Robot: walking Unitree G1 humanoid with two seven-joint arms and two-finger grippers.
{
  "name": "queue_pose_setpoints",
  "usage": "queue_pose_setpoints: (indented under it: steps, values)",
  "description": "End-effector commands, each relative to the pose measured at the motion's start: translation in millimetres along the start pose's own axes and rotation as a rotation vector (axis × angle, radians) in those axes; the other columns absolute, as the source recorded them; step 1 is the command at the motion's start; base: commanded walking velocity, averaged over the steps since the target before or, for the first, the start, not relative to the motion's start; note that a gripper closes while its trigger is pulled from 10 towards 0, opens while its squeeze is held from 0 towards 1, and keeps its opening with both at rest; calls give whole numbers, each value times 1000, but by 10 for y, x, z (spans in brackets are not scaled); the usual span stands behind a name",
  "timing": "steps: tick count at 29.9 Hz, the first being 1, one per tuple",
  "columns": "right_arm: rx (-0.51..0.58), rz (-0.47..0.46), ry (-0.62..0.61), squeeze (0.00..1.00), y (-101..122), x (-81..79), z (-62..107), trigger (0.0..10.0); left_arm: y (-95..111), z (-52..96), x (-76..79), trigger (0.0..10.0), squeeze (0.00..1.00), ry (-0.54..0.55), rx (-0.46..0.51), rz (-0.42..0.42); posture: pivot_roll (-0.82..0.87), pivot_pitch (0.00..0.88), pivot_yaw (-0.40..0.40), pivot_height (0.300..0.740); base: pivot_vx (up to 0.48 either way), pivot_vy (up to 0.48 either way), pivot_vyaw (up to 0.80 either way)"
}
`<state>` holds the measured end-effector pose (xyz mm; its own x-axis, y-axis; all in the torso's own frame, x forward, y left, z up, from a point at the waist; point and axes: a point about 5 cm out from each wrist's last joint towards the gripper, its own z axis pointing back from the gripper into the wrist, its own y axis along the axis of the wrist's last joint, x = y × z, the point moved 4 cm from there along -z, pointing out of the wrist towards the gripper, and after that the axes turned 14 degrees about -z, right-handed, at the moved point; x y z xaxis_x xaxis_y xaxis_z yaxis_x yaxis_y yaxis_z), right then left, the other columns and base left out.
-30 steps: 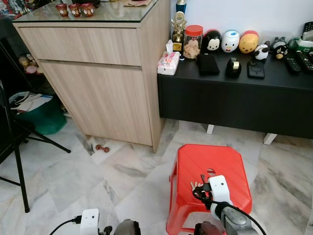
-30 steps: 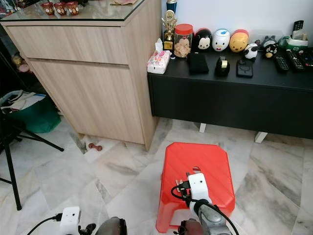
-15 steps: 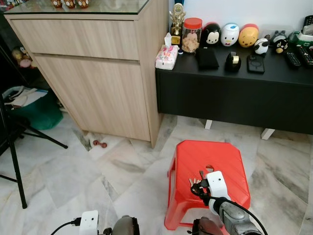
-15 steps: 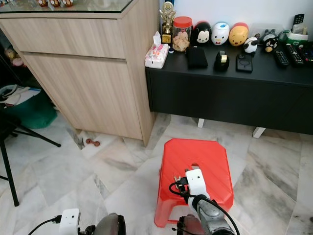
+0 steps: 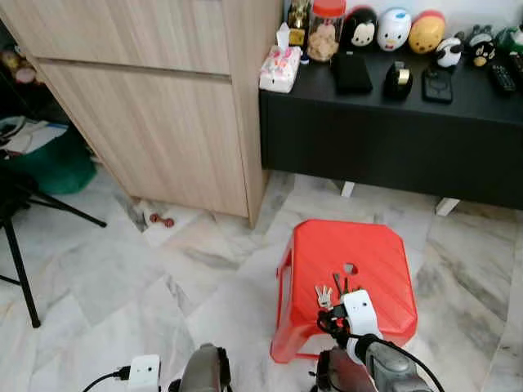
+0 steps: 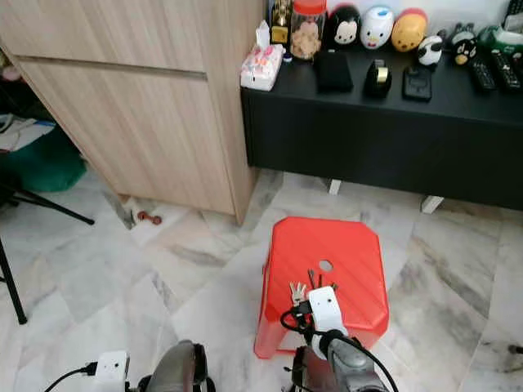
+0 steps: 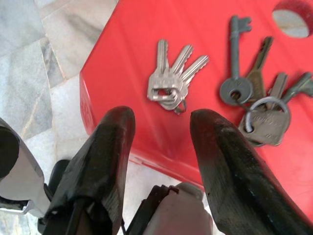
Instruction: Hang keys on a hook
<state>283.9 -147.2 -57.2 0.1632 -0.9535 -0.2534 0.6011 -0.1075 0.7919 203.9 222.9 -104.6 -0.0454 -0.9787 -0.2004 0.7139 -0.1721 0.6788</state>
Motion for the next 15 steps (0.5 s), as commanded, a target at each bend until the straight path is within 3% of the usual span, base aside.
queue_pose_setpoints:
  steps: [1, 15]
  values:
    - [-9, -12, 2, 0, -71, -3, 24, 10000, -93, 34, 54, 10000, 0, -18, -16, -6, 78, 256, 9, 638, 0, 0, 0]
    - [111, -44, -9, 0, 141, 63, 38, 10000, 63, 40, 105, 10000, 0, -7, 87, -4, 80, 283, 1, 638, 0, 0, 0]
